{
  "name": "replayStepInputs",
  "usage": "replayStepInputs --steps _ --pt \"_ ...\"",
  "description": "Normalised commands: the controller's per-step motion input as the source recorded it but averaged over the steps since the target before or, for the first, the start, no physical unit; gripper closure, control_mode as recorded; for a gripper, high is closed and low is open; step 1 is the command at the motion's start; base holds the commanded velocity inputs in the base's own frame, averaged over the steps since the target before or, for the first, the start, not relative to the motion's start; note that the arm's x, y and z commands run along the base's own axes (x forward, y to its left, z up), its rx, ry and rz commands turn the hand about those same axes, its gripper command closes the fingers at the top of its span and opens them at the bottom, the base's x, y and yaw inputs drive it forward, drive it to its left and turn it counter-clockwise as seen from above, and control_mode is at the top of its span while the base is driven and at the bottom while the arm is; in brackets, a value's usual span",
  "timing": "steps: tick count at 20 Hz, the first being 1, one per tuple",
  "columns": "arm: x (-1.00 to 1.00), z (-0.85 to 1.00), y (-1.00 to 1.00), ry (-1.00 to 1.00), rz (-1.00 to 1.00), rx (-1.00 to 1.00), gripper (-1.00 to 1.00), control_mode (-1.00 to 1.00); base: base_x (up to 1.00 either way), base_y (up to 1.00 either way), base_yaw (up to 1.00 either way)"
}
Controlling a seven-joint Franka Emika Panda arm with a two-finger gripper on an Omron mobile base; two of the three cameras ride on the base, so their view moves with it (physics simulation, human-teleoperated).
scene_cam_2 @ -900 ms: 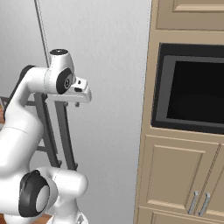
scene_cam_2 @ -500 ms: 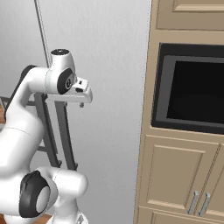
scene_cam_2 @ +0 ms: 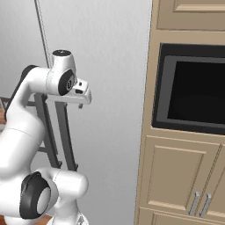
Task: Take the lemon wedge from the fridge and place it on the plate with fish on the dining counter.
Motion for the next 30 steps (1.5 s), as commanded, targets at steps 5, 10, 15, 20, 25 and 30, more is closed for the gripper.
replayStepInputs --steps 5,10,15,20,25,30 --pt "-0.10 -0.27 0.30 0.05 -0.08 0.00 -1.00 -1.00 0.00 0.00 0.00" --pt "-0.41 -0.49 0.12 0.07 -0.06 0.00 -1.00 -1.00 0.00 0.00 0.00" --pt "-0.43 -0.46 0.14 0.02 -0.06 0.00 -1.00 -1.00 0.00 0.00 0.00" --pt "0.23 0.00 0.19 -0.18 -0.13 -0.06 -1.00 -1.00 0.00 0.00 0.00" --pt "0.02 0.00 0.00 -0.03 -0.01 0.00 -1.00 -1.00 0.00 0.00 0.00" --pt "0.00 0.00 0.00 0.00 0.00 0.00 -1.00 -1.00 0.00 0.00 0.00"
